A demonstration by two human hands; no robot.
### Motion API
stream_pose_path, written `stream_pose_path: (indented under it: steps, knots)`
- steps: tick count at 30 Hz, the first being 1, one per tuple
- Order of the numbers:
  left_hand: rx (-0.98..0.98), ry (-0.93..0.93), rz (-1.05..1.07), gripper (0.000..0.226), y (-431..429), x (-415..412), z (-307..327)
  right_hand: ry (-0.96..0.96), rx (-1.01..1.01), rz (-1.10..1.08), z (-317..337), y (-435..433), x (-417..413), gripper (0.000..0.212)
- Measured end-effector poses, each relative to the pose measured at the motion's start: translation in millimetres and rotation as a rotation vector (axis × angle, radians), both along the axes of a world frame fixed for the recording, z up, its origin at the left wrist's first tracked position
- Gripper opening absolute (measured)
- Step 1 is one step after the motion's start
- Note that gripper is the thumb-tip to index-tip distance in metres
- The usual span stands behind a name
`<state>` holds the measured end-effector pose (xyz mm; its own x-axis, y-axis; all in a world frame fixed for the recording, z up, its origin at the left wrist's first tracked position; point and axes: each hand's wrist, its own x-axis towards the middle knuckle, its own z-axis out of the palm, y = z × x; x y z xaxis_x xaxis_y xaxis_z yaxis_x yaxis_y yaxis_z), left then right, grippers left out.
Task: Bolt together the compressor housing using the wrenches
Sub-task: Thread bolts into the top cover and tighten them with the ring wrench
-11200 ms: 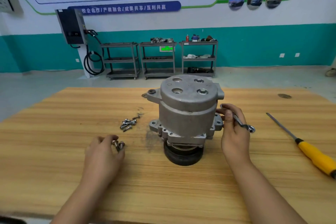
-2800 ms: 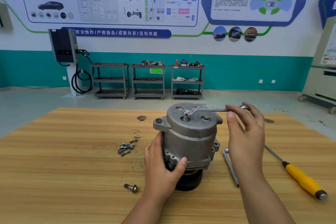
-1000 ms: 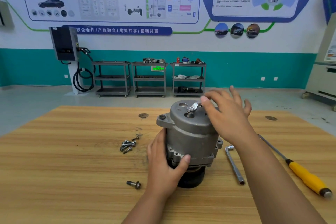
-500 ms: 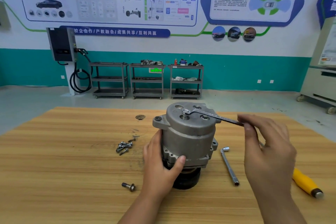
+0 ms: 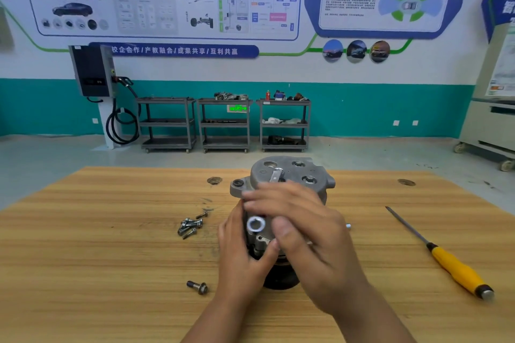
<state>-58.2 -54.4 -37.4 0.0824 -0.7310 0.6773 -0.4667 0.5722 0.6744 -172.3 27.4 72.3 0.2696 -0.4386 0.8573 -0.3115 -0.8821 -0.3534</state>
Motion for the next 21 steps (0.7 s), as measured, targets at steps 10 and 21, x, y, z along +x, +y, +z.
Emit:
stream_pose_path:
  steps: [10,21]
  knots:
    - [-0.014,-0.002,0.035,0.074,10,1,3,0.303,0.312,-0.433,36,-46,6,0.032]
    - [0.007,-0.022,0.009,0.074,13,-2,6,0.122,0.488,-0.848,40,-82,0,0.038]
